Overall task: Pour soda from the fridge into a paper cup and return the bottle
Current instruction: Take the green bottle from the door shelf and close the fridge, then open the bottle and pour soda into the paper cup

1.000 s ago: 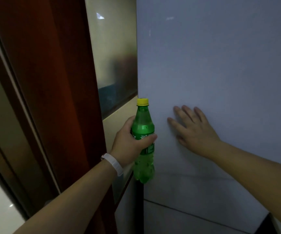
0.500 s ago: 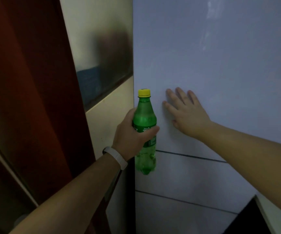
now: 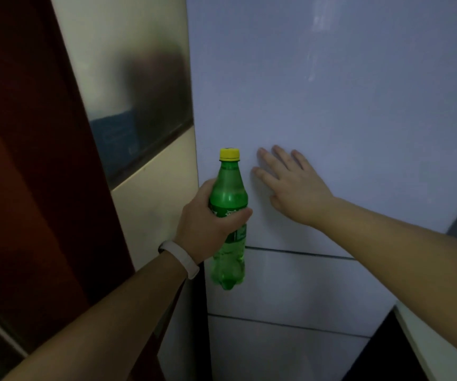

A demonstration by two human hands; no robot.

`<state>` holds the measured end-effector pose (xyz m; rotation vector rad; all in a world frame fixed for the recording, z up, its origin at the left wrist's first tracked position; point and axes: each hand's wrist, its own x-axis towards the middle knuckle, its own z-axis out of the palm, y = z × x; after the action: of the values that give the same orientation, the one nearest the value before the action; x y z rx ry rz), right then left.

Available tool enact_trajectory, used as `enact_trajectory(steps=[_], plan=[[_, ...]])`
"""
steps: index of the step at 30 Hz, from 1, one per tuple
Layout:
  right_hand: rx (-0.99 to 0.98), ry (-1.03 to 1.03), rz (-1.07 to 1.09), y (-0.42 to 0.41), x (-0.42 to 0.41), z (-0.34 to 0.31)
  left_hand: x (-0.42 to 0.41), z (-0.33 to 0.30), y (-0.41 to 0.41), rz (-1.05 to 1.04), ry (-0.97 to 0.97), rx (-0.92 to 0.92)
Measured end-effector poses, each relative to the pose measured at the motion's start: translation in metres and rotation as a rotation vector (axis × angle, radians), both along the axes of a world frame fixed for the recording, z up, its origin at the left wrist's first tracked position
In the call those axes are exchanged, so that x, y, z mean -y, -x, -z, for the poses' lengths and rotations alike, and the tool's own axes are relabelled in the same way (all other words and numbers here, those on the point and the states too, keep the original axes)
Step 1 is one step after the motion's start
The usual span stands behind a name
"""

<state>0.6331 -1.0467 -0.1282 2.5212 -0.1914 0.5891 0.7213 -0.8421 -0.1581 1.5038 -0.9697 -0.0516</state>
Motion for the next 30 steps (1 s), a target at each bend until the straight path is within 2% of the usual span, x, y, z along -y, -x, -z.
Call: enact_trajectory(steps=[7,13,22,30], plan=[[0.012,-0.295,0.026,0.084,0.018,-0.012,0.032,-0.016,0.034,0.075,-0.061,0.058],[0.065,-0.422,0.125,0.177,0.044,-0.011,0.078,-0.024,0.088,0.206,-0.059,0.107],[0.151,-0.459,0.404,0.329,0.077,-0.003,0.161,-0.025,0.209,0.467,-0.003,0.103],[0.215,-0.480,0.571,0.458,0.088,0.011,0.224,-0.014,0.319,0.602,-0.022,0.141]])
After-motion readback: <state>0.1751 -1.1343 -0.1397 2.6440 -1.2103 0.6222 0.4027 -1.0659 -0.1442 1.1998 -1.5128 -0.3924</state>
